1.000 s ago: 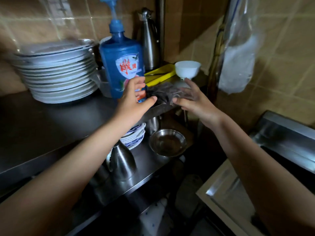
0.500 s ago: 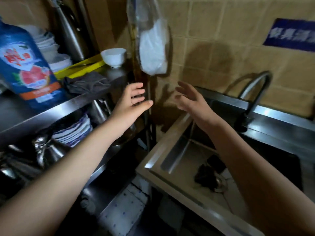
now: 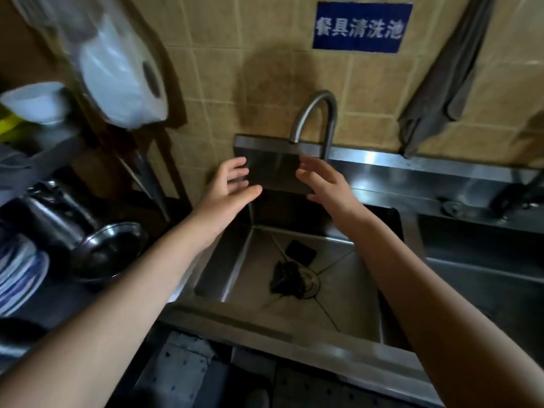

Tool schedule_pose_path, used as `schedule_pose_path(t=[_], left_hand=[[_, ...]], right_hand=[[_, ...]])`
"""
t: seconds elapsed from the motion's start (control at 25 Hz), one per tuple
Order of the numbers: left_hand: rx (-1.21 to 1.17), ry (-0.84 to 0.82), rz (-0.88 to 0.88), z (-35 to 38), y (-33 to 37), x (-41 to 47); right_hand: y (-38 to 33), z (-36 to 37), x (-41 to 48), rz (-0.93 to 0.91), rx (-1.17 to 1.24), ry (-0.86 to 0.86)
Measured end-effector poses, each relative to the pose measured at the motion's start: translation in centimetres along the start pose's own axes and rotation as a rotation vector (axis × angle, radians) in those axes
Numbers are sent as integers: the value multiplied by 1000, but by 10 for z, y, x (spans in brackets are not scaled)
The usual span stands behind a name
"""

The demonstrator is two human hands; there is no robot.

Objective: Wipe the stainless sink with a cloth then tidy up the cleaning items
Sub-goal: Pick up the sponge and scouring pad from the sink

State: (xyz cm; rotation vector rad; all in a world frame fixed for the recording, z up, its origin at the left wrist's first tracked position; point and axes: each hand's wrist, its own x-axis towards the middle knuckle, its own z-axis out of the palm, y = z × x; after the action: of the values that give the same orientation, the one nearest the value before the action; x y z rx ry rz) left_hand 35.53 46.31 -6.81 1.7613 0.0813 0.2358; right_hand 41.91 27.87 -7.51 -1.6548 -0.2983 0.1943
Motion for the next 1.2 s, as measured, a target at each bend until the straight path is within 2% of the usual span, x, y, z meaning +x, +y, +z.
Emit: schedule_pose_path(t=[0.32, 0.6, 0.84, 1.2], left_hand=[[-40, -217, -108, 60, -55, 60], [-8, -352, -272, 81, -119, 117], [46, -341, -500, 107, -199, 121], [253, -198, -742, 144, -308, 121]], right_hand=[[69, -41, 15, 188, -71, 217], [126, -34, 55, 344, -128, 334], [203, -31, 79, 518, -171, 341], [328, -40, 110, 726, -354, 130]])
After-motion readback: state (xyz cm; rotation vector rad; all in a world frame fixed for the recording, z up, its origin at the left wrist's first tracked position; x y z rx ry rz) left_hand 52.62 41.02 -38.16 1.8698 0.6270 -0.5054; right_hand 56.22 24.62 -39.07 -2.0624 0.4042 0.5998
